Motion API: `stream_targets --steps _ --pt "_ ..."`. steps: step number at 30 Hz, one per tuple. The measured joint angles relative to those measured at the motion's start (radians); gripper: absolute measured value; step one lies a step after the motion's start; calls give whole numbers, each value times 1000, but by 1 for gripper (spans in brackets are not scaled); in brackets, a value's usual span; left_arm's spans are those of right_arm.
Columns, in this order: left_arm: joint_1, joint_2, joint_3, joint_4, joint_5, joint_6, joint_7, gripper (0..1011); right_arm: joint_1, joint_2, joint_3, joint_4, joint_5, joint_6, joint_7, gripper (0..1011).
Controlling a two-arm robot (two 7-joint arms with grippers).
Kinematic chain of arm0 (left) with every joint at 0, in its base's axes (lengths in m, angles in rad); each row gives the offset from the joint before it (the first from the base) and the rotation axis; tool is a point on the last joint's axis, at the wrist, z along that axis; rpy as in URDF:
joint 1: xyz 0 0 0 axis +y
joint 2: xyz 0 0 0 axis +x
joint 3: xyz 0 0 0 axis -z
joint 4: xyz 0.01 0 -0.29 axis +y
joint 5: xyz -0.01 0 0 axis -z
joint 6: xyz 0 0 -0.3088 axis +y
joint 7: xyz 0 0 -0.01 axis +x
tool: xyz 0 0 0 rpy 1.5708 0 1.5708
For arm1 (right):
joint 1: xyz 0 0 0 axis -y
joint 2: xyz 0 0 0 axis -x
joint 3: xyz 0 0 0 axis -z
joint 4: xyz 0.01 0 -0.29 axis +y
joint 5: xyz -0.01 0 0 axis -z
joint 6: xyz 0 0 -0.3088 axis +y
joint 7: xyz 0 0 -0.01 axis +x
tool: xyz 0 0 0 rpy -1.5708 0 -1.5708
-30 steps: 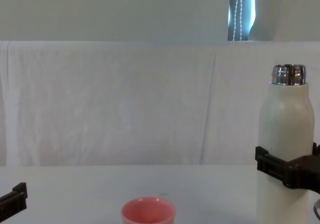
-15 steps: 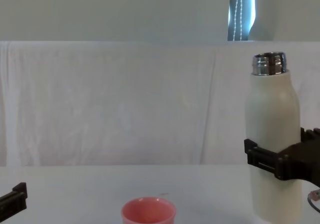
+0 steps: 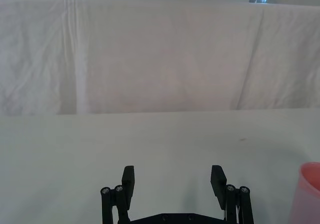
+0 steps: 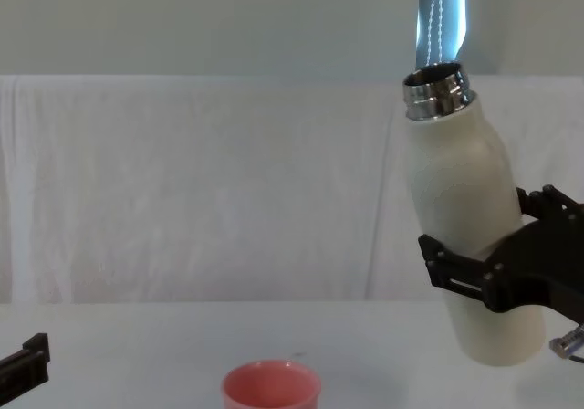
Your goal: Grasp the thermos with one hand and pour water into the cup lid.
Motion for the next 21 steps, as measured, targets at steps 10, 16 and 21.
stream_targets --steps 10,16,21 --pt "0 0 0 0 0 0 0 1001 19 35 -32 -6 -70 -22 12 951" --pt "0 0 0 0 0 0 0 1001 26 43 -43 -3 -84 -32 15 951" --pt "0 0 0 0 0 0 0 1001 35 58 -60 -2 -126 -26 15 951"
